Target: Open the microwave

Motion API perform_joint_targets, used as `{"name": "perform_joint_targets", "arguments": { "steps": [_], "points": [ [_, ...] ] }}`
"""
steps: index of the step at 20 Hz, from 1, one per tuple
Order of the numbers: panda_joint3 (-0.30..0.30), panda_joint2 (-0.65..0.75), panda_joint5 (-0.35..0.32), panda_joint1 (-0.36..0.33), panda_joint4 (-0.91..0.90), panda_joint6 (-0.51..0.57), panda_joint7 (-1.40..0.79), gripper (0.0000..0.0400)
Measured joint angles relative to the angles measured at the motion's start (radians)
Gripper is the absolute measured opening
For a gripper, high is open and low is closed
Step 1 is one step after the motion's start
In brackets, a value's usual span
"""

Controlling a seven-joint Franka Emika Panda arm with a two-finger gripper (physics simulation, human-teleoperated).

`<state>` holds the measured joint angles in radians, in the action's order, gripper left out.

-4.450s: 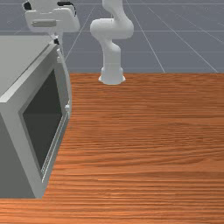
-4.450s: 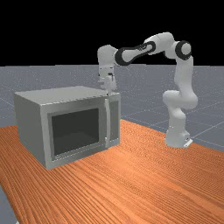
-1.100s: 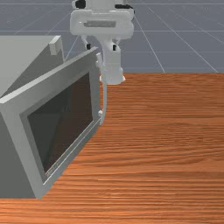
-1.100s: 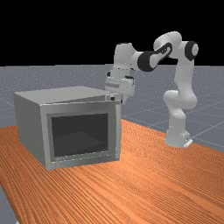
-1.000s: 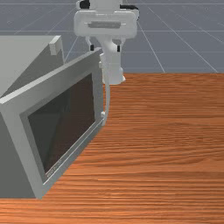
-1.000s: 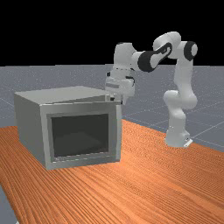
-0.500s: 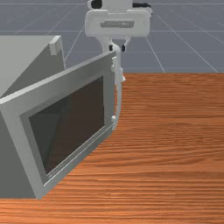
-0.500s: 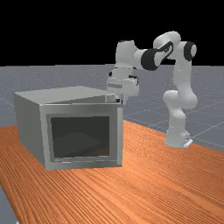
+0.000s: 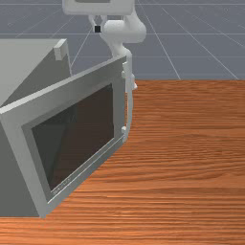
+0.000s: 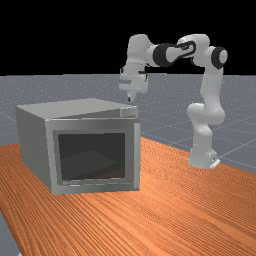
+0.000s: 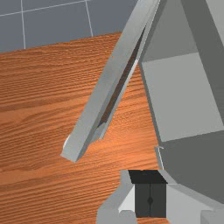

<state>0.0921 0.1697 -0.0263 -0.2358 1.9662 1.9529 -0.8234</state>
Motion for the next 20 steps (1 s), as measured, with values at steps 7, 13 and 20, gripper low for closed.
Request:
{"name": "perform_joint_targets", "arguments": {
  "steps": [7, 13, 20],
  "points": [
    [-0.008, -0.251, 0.044, -0.032, -0.041, 0.105, -0.041, 0.0],
    [0.084, -0.362, 0.064, -0.004, -0.176, 0.114, -0.099, 0.0],
    [0.141, -0.616, 0.123, 0.078, -0.533, 0.001, -0.173, 0.0]
  ]
}}
